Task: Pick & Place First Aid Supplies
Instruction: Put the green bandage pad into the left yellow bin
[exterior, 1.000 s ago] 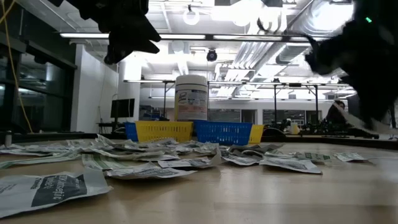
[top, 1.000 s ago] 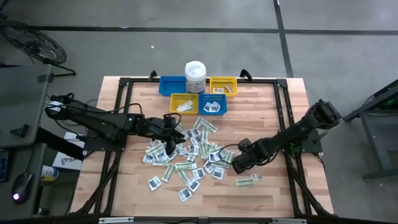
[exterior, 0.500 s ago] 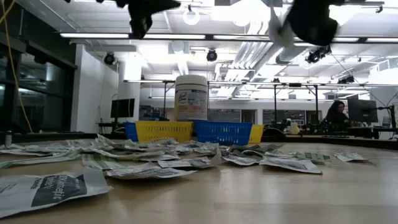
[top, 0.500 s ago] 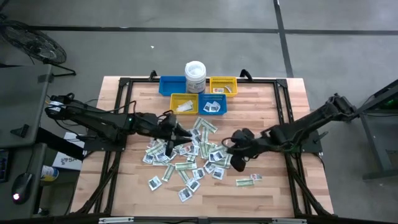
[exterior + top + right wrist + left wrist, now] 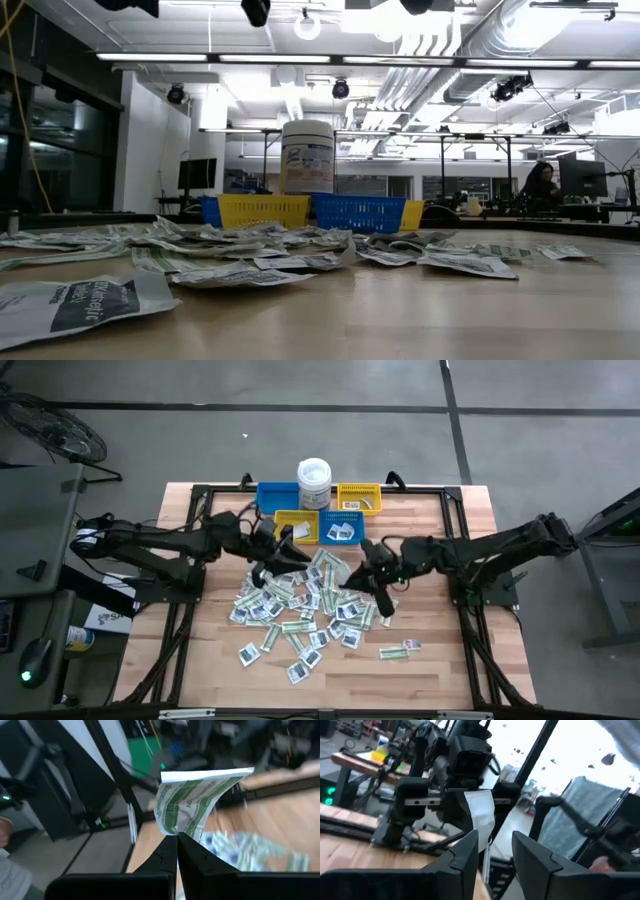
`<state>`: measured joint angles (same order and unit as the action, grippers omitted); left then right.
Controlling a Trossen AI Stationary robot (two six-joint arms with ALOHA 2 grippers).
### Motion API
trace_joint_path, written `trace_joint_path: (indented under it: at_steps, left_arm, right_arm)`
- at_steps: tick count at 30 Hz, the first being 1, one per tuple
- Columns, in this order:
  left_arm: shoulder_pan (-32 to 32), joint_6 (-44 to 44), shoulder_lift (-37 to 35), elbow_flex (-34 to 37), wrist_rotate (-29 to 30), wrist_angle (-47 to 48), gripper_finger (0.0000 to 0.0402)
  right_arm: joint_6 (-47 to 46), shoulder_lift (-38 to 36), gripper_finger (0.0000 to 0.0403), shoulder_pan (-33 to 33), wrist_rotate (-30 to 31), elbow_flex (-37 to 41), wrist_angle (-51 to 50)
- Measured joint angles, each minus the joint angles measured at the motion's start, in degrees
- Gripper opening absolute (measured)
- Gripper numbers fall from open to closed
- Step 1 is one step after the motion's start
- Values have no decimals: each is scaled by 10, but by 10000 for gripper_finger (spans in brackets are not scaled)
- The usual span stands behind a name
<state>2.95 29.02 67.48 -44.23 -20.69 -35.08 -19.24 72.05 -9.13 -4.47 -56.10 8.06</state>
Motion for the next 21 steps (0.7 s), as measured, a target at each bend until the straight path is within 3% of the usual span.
trace_joint_path:
  at_steps: [5, 12, 21]
  left_arm:
    - [19, 21, 5, -4, -6, -36, 120]
    - [27, 28, 63, -66, -33, -38, 120]
    - [27, 34, 112, -103, -41, -39, 120]
  right_arm:
    - [34, 5, 0, 44, -60, -1, 63]
    - [38, 39, 0, 89, -148, -1, 139]
    - [43, 43, 0, 104, -177, -1, 144]
